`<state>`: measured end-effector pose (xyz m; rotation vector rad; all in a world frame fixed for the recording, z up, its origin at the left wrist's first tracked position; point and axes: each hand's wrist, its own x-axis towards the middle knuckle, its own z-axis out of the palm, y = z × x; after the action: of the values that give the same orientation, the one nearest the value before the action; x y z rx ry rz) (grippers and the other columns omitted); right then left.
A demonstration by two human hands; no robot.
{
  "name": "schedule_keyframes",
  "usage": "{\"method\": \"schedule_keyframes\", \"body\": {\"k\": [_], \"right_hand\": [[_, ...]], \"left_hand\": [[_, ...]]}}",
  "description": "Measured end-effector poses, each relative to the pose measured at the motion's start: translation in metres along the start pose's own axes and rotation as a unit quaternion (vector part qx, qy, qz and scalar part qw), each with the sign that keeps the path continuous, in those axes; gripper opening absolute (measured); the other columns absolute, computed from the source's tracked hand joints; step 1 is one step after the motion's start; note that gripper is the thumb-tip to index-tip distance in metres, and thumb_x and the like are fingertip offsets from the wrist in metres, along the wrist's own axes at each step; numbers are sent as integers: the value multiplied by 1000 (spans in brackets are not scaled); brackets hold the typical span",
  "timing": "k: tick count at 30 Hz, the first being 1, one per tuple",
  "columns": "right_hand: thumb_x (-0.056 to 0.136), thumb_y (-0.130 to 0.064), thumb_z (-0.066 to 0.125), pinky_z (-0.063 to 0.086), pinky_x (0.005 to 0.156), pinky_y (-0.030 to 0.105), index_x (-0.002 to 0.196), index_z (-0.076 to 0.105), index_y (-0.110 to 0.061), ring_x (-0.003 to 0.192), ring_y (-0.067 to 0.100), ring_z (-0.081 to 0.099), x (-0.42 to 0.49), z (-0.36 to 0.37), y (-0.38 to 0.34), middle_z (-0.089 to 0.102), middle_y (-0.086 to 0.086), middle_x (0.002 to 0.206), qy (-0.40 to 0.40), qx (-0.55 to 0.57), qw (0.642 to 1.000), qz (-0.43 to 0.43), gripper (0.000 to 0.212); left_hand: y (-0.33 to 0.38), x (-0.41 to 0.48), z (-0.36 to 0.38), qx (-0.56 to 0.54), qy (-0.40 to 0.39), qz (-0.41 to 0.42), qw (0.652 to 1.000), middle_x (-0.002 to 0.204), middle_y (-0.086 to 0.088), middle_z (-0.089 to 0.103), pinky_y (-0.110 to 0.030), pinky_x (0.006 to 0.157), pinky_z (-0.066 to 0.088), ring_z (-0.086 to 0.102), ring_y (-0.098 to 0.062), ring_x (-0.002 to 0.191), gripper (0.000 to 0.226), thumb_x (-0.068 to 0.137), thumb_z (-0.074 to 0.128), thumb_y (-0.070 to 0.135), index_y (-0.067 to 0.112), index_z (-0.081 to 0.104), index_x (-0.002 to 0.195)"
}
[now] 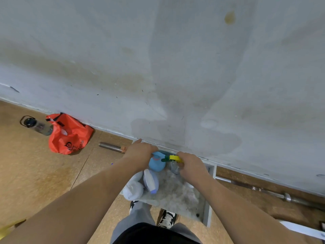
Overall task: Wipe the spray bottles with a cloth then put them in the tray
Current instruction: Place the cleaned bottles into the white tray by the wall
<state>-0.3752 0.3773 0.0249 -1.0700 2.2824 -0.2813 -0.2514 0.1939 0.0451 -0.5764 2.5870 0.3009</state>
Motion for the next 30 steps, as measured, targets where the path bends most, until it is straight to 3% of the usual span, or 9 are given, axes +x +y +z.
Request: {"method": "schedule_keyframes", "body": {"k": [1, 3, 6, 8, 11, 14, 19, 26, 30], "right_hand": [[92, -22, 61, 51, 81, 36, 113, 63, -24, 101, 29, 64, -1, 0, 1, 69, 4, 109, 4, 2, 1000, 4, 21], [92, -20, 60, 48, 75, 34, 110, 62, -25, 97, 29, 64, -2, 0, 3, 70, 3, 105, 11, 4, 1000, 17, 19], [93, -20, 58, 48, 71, 33, 108, 59, -27, 93, 27, 64, -1, 1, 2, 69, 3, 100, 16, 3, 999, 32, 16], [94, -20, 57, 45, 70, 32, 111, 60, -27, 91, 26, 63, 0, 0, 0, 68, 2, 99, 17, 2, 999, 36, 18], [95, -21, 59, 39, 68, 27, 111, 62, -26, 80, 23, 54, 2, -3, -3, 60, 0, 89, 16, 2, 999, 44, 17], [94, -18, 58, 39, 66, 28, 109, 64, -24, 78, 22, 52, 2, -3, -4, 57, -2, 86, 18, 9, 999, 46, 17], [97, -17, 57, 37, 69, 28, 113, 60, -22, 81, 21, 49, 1, -1, -3, 67, 5, 102, 21, 8, 999, 40, 17], [95, -24, 55, 42, 67, 30, 103, 57, -27, 86, 24, 59, 1, -6, -9, 61, -1, 94, 10, -7, 999, 52, 9], [93, -36, 59, 53, 80, 37, 123, 60, -27, 106, 26, 62, 1, -11, -15, 64, 1, 114, 16, 5, 999, 41, 32]], "left_hand": [[-1, 3, 0, 10, -3, 7, 1000, 112, 6, 69, -34, 113, 35, 61, -18, 110, 35, 91, 57, 12, 34, 64, 117], [-4, 10, 0, 25, -3, 14, 1000, 109, 6, 68, -36, 122, 26, 61, -17, 108, 35, 87, 59, 9, 33, 64, 111], [-2, 15, -4, 37, 2, 29, 999, 107, 5, 68, -32, 110, 35, 60, -19, 104, 33, 88, 57, 7, 31, 64, 110], [0, 15, -8, 36, -8, 24, 999, 109, 3, 67, -29, 87, 37, 60, -21, 106, 31, 90, 58, 9, 29, 64, 113], [0, 16, -10, 4, -24, 15, 1000, 109, 0, 69, -32, 71, 40, 62, -23, 103, 15, 98, 61, 29, 27, 64, 112], [-1, 15, -7, -2, -29, 13, 999, 106, 0, 69, -32, 69, 42, 62, -22, 99, 23, 102, 56, 44, 27, 66, 113], [-8, 15, 0, -22, -13, -8, 1000, 98, 0, 68, -35, 72, 51, 62, -21, 91, 26, 102, 52, 49, 31, 69, 109], [-8, 12, -2, -30, -15, -6, 999, 100, 1, 68, -41, 80, 57, 62, -21, 92, 23, 101, 54, 47, 33, 69, 112], [-5, 10, -1, -30, -15, 4, 999, 105, 0, 69, -37, 77, 54, 63, -22, 98, 24, 102, 54, 45, 31, 68, 116]]}}
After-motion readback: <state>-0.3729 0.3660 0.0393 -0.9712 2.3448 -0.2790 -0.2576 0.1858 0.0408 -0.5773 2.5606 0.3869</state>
